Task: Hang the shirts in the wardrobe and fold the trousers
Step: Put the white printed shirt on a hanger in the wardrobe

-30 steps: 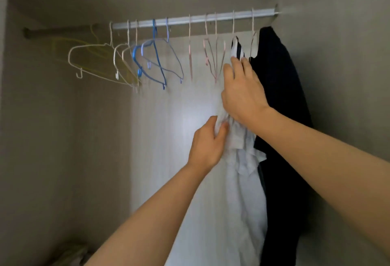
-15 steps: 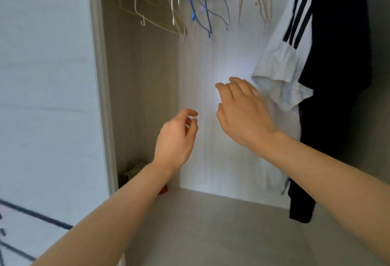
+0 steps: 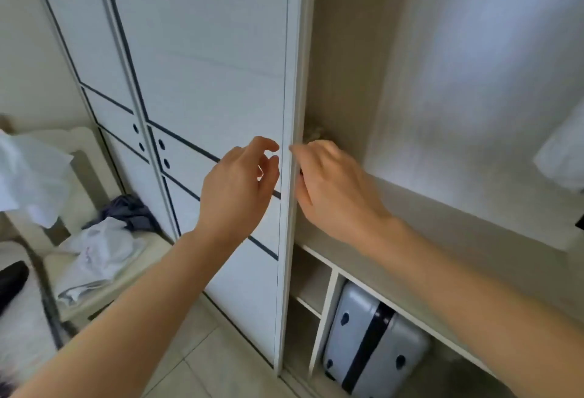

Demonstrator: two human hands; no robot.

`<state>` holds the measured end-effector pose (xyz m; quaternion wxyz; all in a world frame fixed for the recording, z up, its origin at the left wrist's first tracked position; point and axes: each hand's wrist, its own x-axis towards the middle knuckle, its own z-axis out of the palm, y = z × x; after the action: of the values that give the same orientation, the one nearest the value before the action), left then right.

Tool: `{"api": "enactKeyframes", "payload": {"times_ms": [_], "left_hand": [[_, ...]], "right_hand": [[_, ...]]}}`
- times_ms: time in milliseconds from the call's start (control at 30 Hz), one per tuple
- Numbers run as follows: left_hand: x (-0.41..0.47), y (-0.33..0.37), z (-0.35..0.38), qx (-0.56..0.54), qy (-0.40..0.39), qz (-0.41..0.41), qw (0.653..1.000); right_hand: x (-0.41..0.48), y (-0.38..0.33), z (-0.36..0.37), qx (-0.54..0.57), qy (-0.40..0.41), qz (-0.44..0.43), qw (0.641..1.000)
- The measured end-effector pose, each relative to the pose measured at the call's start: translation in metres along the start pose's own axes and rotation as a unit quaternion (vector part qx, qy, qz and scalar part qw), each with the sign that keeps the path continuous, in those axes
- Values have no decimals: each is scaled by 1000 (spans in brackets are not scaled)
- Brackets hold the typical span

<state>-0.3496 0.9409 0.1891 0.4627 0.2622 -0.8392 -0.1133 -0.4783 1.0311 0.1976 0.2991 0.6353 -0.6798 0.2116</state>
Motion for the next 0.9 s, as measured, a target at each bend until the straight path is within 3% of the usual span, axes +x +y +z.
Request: {"api": "enactKeyframes", "payload": {"times_ms": [167,433,700,900], "left_hand": [[-61,-67,-2,70,-4,-137,988],[-158,-152,8,172,-15,-357,918],[-193,-199,-2,238,-8,-467,852],[-208,-246,-3,236,-15,-527,816]], "right_hand": [[-19,-43,74,112,-62,-35,991],[-26,-98,184,253,-160,-60,952],[-13,-131,262,313,-271,-90,906],[11,-155,316,303,-404,-105,857]]}}
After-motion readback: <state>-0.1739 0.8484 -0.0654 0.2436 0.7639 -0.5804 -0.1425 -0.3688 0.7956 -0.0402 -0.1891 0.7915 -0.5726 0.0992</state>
